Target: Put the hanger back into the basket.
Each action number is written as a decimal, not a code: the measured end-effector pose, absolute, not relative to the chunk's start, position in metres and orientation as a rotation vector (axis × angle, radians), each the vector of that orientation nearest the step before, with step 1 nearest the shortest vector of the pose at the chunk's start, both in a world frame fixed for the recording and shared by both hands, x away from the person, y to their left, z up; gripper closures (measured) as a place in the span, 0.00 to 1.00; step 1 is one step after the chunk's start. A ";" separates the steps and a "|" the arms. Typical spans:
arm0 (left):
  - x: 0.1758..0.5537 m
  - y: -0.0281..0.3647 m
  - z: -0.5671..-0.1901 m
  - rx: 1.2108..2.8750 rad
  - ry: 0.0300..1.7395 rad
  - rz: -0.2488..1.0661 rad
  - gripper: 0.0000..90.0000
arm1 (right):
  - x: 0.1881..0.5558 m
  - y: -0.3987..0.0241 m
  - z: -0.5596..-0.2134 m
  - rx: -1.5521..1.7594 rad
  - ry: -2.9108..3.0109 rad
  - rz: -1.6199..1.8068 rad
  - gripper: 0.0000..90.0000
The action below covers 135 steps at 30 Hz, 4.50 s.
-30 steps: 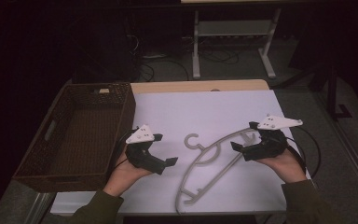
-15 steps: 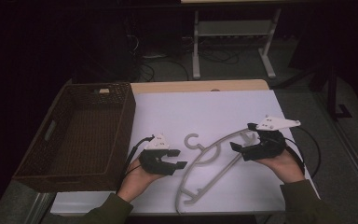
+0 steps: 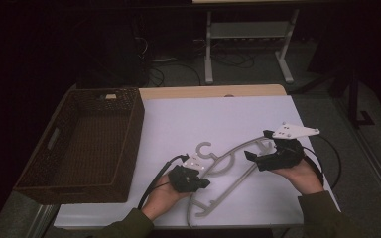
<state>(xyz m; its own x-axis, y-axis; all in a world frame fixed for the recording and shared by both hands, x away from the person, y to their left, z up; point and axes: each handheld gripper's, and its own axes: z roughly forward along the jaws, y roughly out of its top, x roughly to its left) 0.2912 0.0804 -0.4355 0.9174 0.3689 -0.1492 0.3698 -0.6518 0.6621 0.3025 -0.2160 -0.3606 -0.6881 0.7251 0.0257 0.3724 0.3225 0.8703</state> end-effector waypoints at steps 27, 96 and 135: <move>0.334 0.116 -0.439 2.357 0.766 0.243 1.00 | 0.303 -0.219 -0.360 0.974 2.212 1.326 0.03; 0.346 0.159 -0.416 1.945 0.801 0.272 0.03 | 0.318 -0.137 -0.440 1.004 2.533 1.109 0.99; 0.369 0.125 -0.435 2.283 0.745 0.279 0.55 | 0.318 -0.133 -0.445 1.031 2.547 1.061 1.00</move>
